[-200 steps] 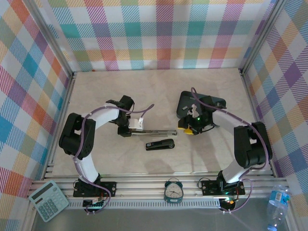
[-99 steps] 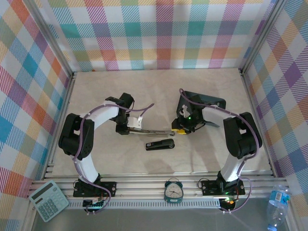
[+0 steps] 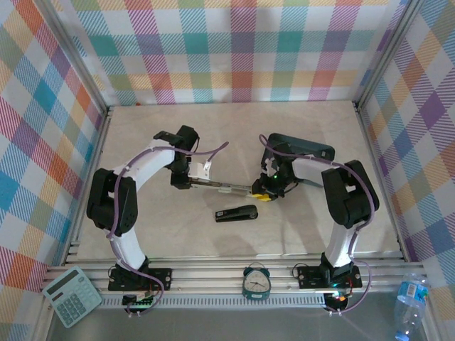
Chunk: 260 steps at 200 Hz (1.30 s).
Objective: Load the staples into the stapler
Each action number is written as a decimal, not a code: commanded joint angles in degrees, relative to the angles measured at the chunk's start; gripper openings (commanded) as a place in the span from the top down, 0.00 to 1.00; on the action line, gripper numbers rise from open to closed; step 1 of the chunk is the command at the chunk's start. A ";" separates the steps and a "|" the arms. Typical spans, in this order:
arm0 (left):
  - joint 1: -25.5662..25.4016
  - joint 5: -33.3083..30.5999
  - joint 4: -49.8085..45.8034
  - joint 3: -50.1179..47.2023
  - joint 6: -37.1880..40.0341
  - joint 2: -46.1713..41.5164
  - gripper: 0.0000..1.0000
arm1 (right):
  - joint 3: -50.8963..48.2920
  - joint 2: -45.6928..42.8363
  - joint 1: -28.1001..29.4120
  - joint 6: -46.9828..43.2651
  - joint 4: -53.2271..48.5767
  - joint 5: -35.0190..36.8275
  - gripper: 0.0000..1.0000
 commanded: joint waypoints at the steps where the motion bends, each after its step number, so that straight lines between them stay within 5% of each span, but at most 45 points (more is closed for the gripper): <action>1: -1.73 0.15 -4.99 3.05 0.22 0.43 0.72 | 0.77 1.31 0.15 0.16 0.52 0.71 0.68; 48: -2.15 -4.65 -5.85 2.93 0.52 2.70 0.72 | -0.03 -2.79 0.15 -0.25 1.46 -1.37 0.57; 260: -2.15 -5.46 -5.73 5.00 -2.82 4.55 0.71 | 1.21 1.06 0.85 0.43 2.43 -1.92 0.66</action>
